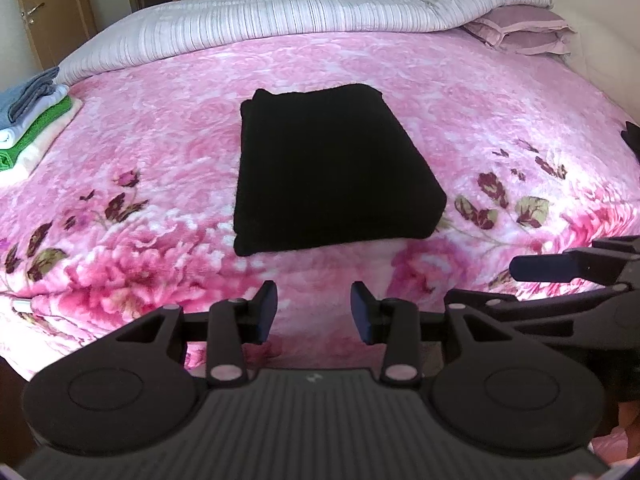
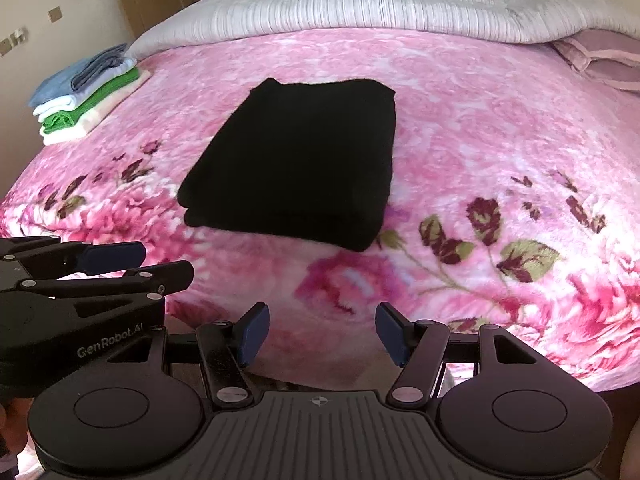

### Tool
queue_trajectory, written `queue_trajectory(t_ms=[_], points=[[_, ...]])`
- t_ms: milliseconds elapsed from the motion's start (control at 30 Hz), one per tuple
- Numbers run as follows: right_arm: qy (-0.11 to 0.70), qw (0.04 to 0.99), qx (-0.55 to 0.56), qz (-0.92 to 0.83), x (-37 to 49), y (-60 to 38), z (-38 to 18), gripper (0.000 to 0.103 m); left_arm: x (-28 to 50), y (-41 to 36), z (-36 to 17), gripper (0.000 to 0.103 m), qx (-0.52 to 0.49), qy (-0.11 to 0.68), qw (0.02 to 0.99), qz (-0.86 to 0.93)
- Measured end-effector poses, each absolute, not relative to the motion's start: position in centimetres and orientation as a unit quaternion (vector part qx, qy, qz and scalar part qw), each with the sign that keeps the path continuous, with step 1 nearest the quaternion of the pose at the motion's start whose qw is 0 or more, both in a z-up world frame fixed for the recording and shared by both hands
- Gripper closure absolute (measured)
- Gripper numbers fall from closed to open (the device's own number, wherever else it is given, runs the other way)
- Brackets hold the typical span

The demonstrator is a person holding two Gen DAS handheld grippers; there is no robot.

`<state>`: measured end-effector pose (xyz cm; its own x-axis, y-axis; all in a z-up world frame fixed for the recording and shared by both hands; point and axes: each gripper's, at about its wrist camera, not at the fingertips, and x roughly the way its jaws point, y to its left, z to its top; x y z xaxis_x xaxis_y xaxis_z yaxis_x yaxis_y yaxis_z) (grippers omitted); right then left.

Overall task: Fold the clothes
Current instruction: 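Open both grippers and pull them back from the folded garment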

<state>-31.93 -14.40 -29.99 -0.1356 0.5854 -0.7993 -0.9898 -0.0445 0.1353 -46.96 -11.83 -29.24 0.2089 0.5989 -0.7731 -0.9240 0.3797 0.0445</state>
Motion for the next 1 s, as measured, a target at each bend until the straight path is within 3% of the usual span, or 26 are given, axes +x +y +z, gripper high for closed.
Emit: queue_trajectory(t_ms=[433,1000], points=[[0.354,0.591,-0.278,0.669,-31.7,-14.7,-29.7,0.040,-47.3,-12.0,-29.1,0.065,-0.220,0.368,0.741,0.517],[0.401,0.589,-0.299,0.635,-29.5,-9.9,-33.8,0.040,-46.3,-6.5,-33.1,0.065,-0.256,0.408,0.715,0.506]])
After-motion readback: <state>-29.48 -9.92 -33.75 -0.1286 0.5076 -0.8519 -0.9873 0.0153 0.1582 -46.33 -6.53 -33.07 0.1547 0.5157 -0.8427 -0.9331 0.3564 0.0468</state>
